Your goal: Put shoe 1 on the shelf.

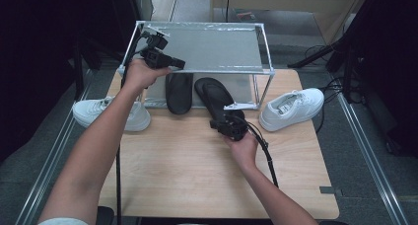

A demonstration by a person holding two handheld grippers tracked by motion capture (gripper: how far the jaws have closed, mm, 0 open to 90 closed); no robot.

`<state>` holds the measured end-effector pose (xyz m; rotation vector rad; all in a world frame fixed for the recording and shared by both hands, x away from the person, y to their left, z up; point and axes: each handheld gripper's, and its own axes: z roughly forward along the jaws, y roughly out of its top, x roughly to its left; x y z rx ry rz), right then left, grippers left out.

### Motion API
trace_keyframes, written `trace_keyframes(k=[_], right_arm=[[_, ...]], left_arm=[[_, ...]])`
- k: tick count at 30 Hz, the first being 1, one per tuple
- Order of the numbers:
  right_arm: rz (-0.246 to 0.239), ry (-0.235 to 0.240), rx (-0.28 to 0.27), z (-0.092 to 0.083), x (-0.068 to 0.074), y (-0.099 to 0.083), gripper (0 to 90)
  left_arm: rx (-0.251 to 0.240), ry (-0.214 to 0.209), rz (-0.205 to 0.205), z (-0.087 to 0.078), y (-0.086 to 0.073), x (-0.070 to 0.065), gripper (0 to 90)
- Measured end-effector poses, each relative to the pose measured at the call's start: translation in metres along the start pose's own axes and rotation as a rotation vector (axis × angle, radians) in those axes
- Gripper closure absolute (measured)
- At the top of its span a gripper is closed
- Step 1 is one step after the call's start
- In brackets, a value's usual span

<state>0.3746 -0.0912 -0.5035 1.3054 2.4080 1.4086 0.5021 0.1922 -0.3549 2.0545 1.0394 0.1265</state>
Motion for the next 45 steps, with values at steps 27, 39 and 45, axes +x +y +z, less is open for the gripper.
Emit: trace_keyframes(k=[27, 39, 45], right_arm=[[0.005, -0.077, -0.009, -0.053, -0.044, -0.032, 90.0], [0.039, -0.109, -0.012, -0.049, -0.060, -0.038, 90.0], [0.060, -0.096, -0.023, -0.042, -0.060, -0.033, 90.0]], left_arm=[[-0.002, 0.005, 0.003, 0.000, -0.001, -0.001, 83.0], [-0.004, 0.002, 0.002, 0.000, -0.001, -0.001, 82.9], [-0.003, 0.001, 0.004, 0.000, -0.001, 0.000, 82.9]])
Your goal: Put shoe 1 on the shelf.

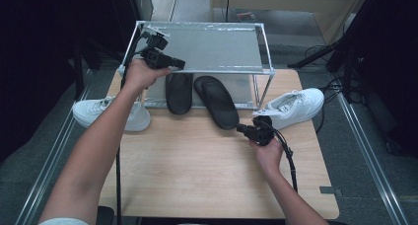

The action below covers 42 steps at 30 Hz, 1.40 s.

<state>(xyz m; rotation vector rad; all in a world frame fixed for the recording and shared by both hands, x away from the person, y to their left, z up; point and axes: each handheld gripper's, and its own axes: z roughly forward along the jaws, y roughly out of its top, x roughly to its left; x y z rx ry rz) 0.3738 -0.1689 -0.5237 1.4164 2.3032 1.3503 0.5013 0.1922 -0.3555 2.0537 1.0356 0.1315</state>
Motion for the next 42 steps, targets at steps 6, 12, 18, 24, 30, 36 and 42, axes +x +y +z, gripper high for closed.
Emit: trace_keyframes(k=[6, 12, 18, 24, 30, 36, 42], right_arm=[[0.002, 0.010, 0.006, 0.013, 0.007, 0.007, 90.0], [-0.009, 0.006, 0.004, 0.027, 0.014, 0.013, 90.0], [-0.010, 0.008, 0.003, 0.038, 0.021, 0.019, 90.0], [-0.010, 0.016, 0.009, 0.054, 0.029, 0.028, 90.0], [0.001, 0.025, 0.006, 0.067, 0.035, 0.032, 90.0], [-0.007, 0.028, 0.002, 0.080, 0.043, 0.038, 90.0], [-0.002, 0.030, 0.000, 0.089, 0.048, 0.043, 89.6]], left_arm=[[-0.005, -0.001, -0.001, 0.000, -0.001, 0.000, 82.9], [-0.006, 0.000, -0.001, 0.000, -0.001, 0.000, 82.9], [-0.008, -0.004, 0.001, 0.000, -0.001, 0.000, 82.8], [-0.009, -0.002, 0.002, 0.000, -0.001, 0.000, 82.8], [-0.009, -0.003, 0.001, 0.000, -0.001, 0.000, 82.7], [-0.012, -0.001, 0.001, 0.000, -0.001, 0.000, 82.6], [-0.014, -0.004, 0.000, 0.000, -0.001, 0.000, 82.2]])
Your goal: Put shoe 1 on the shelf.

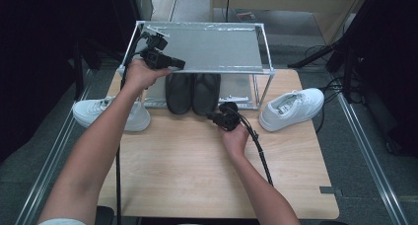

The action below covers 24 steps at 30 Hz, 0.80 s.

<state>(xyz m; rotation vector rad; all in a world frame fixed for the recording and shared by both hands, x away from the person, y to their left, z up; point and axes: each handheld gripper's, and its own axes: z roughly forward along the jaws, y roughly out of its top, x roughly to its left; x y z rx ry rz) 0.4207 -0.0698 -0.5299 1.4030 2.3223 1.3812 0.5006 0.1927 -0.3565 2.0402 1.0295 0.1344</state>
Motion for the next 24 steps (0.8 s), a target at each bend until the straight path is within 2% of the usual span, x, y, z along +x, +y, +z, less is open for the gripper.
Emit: trace_keyframes(k=[8, 9, 13, 16, 17, 18, 21, 23, 24], right_arm=[[0.010, 0.015, -0.005, -0.003, 0.003, 0.004, 89.6], [-0.008, 0.025, -0.006, -0.006, 0.006, 0.004, 89.3], [-0.028, 0.043, 0.008, -0.011, 0.010, 0.003, 87.5], [-0.026, 0.090, 0.011, -0.021, 0.013, 0.002, 82.4], [-0.026, 0.090, 0.011, -0.021, 0.013, 0.002, 82.4], [-0.032, 0.113, 0.016, -0.028, 0.015, 0.001, 79.0], [-0.046, 0.127, 0.026, -0.037, 0.017, -0.001, 77.0], [-0.054, 0.125, 0.032, -0.040, 0.017, -0.002, 76.3], [-0.061, 0.141, 0.032, -0.046, 0.018, -0.003, 72.7]], left_arm=[[-0.001, -0.002, -0.001, 0.000, 0.000, 0.000, 81.5], [-0.001, -0.009, -0.016, -0.001, 0.001, 0.001, 81.5], [0.003, -0.005, -0.013, -0.003, 0.001, -0.001, 79.4], [0.018, -0.009, -0.010, -0.007, 0.003, -0.007, 73.5], [0.018, -0.009, -0.010, -0.007, 0.003, -0.007, 71.4], [0.023, -0.020, 0.006, -0.010, 0.002, -0.012, 69.1], [0.009, -0.039, 0.005, -0.017, -0.001, -0.018, 59.0], [0.001, -0.042, 0.004, -0.019, -0.002, -0.020, 56.2], [-0.002, -0.042, 0.008, -0.022, -0.004, -0.022, 55.0]])
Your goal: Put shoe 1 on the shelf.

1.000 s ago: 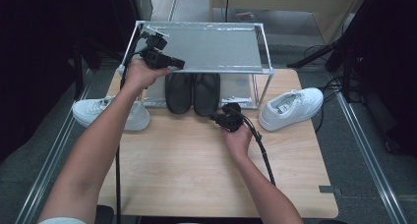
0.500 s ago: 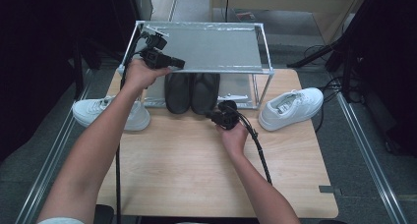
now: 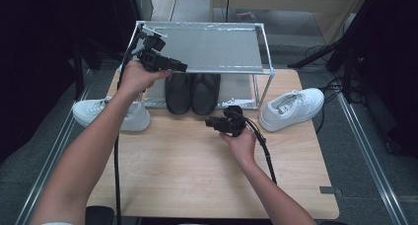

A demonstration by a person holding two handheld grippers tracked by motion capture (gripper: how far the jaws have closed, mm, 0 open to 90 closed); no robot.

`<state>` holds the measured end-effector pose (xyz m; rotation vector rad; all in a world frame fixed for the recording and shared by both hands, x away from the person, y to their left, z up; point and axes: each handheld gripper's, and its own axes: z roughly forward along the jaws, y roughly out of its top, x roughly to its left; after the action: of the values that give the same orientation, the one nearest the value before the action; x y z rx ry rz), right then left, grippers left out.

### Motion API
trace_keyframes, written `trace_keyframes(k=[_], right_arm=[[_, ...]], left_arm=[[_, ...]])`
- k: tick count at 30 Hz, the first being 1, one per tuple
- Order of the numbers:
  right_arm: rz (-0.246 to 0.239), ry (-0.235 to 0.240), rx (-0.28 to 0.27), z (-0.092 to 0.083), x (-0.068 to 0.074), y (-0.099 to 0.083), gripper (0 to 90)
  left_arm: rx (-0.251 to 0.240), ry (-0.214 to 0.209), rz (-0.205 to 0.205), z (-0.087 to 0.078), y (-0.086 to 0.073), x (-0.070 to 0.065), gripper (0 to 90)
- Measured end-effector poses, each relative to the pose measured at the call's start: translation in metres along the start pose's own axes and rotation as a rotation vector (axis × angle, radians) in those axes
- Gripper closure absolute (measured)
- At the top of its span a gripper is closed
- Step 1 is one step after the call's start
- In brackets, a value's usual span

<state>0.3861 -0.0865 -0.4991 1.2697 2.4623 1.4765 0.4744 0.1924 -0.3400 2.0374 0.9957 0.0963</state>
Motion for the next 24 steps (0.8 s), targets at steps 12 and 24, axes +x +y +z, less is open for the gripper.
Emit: trace_keyframes(k=[12, 24], right_arm=[[-0.046, 0.058, 0.007, -0.034, 0.005, -0.016, 62.5], [-0.079, 0.076, 0.002, -0.065, 0.006, -0.035, 57.5]], left_arm=[[-0.012, -0.044, -0.001, -0.026, -0.041, -0.015, 46.6], [0.012, -0.015, 0.014, -0.033, -0.088, -0.026, 45.9]])
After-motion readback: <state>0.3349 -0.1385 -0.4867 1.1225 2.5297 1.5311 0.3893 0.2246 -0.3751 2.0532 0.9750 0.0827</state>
